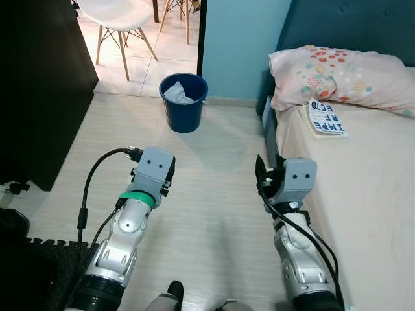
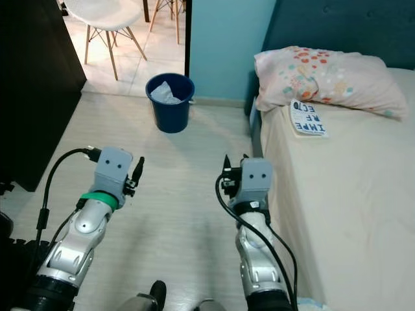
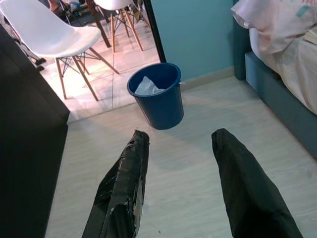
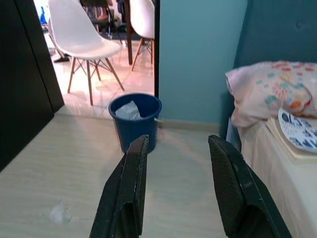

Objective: Clean up the room

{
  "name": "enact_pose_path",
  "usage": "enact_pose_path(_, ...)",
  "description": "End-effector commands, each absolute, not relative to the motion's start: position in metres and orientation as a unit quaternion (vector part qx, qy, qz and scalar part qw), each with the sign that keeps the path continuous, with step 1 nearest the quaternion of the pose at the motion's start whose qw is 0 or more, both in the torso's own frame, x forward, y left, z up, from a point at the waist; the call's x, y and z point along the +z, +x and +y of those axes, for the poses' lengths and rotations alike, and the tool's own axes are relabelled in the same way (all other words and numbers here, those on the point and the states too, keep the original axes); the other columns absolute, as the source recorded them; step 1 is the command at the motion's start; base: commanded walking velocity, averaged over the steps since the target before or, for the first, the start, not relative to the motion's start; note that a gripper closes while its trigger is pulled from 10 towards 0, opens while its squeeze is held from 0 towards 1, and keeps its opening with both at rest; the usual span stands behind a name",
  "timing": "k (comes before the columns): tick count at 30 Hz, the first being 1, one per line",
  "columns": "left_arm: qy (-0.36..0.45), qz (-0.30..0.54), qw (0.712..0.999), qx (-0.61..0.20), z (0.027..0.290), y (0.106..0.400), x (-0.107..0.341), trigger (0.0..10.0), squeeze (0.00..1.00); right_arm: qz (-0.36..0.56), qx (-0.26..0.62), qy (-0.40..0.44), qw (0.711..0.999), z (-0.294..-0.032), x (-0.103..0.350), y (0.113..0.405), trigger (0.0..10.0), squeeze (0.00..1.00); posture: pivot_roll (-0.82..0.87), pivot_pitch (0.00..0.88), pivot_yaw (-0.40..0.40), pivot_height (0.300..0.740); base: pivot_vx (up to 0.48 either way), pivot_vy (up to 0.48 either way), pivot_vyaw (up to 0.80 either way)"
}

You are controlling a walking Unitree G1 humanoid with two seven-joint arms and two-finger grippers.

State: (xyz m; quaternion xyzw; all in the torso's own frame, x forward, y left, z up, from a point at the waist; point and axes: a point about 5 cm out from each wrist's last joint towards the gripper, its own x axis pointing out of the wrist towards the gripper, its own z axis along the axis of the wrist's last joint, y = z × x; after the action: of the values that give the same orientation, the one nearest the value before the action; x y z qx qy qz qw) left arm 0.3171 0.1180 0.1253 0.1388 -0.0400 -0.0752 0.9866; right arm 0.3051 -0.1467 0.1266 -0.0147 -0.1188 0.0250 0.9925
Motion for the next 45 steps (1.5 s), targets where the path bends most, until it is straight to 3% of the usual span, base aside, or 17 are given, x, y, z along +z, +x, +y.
enact_pose_path(1,0.144,-0.036,0.986,-0.072,0.118,0.317,0.121,10.0,0.0,-0.119,0.036,-0.024,0.992,-0.145,0.124,0.302,10.0,0.0,-0.1,0.089,0.027,0.74,0.0,0.0,0.0)
enact_pose_path(20,0.154,-0.03,0.984,-0.087,0.117,0.315,0.112,10.0,0.0,-0.097,0.041,-0.03,0.994,-0.143,0.113,0.298,10.0,0.0,-0.12,0.048,0.05,0.74,0.0,0.0,0.0)
enact_pose_path(35,0.152,-0.026,0.982,-0.106,0.106,0.312,0.108,10.0,0.0,-0.077,0.028,-0.048,0.995,-0.155,0.104,0.295,10.0,0.0,-0.15,0.074,0.063,0.74,0.0,0.0,0.0)
enact_pose_path(38,0.155,-0.03,0.981,-0.113,0.107,0.313,0.109,10.0,0.0,-0.09,0.024,-0.097,0.991,-0.166,0.116,0.293,10.0,0.0,-0.15,0.077,0.078,0.74,0.0,0.0,0.0)
enact_pose_path(45,0.154,-0.044,0.981,-0.106,0.112,0.314,0.115,10.0,0.0,-0.123,0.022,-0.106,0.986,-0.177,0.144,0.29,10.0,0.0,-0.13,0.074,0.069,0.74,0.0,0.0,0.0)
